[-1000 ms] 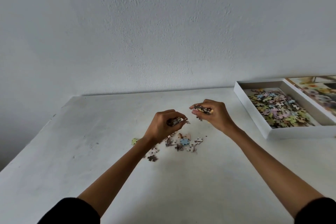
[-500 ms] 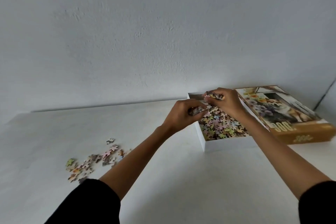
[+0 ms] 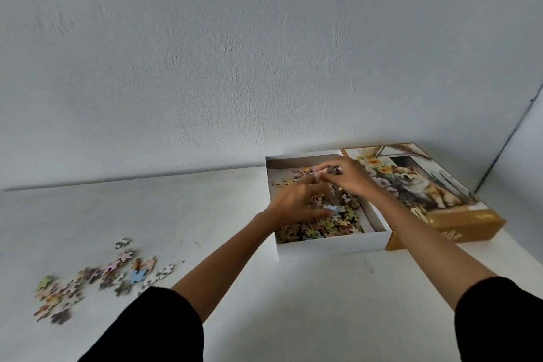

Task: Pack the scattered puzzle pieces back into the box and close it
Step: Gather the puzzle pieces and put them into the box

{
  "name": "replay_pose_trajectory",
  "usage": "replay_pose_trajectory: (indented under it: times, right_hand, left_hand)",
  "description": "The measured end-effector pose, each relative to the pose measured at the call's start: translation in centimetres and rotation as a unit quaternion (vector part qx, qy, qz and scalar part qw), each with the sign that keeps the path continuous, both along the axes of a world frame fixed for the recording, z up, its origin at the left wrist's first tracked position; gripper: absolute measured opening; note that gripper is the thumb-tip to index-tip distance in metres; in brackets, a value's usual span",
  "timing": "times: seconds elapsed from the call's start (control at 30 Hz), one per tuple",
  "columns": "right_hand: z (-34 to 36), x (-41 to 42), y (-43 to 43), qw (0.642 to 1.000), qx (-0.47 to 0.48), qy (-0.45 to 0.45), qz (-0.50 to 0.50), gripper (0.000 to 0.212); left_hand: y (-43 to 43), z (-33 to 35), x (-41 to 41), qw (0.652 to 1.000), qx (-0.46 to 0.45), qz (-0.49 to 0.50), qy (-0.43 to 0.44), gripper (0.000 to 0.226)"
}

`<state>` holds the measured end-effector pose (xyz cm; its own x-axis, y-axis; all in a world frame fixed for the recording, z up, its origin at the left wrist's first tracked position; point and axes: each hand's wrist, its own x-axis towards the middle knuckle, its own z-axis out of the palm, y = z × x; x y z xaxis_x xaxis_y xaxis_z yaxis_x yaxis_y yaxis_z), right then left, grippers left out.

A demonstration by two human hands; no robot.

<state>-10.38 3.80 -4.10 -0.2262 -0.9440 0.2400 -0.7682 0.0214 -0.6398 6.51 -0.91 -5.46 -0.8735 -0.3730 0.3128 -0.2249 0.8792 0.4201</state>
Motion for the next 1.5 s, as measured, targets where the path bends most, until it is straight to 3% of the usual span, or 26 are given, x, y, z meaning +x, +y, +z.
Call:
replay_pose_trajectory:
  times: [0.3, 0.47, 0.63, 0.93, 1.27, 1.5]
  right_hand:
    - [-0.4, 0.3, -0.2, 0.999, -0.038, -0.004, -0.024, 0.021]
    - [-0.6, 0.7, 0.0, 0.998, -0.026, -0.023, -0.045, 0.034]
    - [-0.1, 1.7, 0.5, 0.998, -0.020, -0.035, -0.051, 0.032]
    - [0.5, 3.2, 1.1, 0.998, -0.032, -0.019, -0.051, 0.022]
    - [1.1, 15.4, -1.1, 0.985, -0.171, 0.022, -0.002, 0.017]
    - [-1.0, 26.2, -2.3, 0.991, -0.131, -0.007, 0.020, 0.013]
  left_hand:
    - [-0.5, -0.4, 0.4, 0.999, -0.028, 0.004, -0.021, 0.038]
    - [0.1, -0.1, 0.4, 0.999, -0.016, 0.032, -0.011, 0.066]
    - [0.8, 0.0, 0.8, 1.000, -0.002, 0.027, -0.006, 0.071]
    - [0.5, 0.5, 3.4, 0.999, 0.009, -0.027, 0.044, 0.045]
    - [-1.1, 1.5, 16.4, 0.995, 0.026, 0.039, 0.085, 0.022]
    - [-3.3, 0.6, 28.2, 0.989, 0.044, 0.125, 0.072, 0.028]
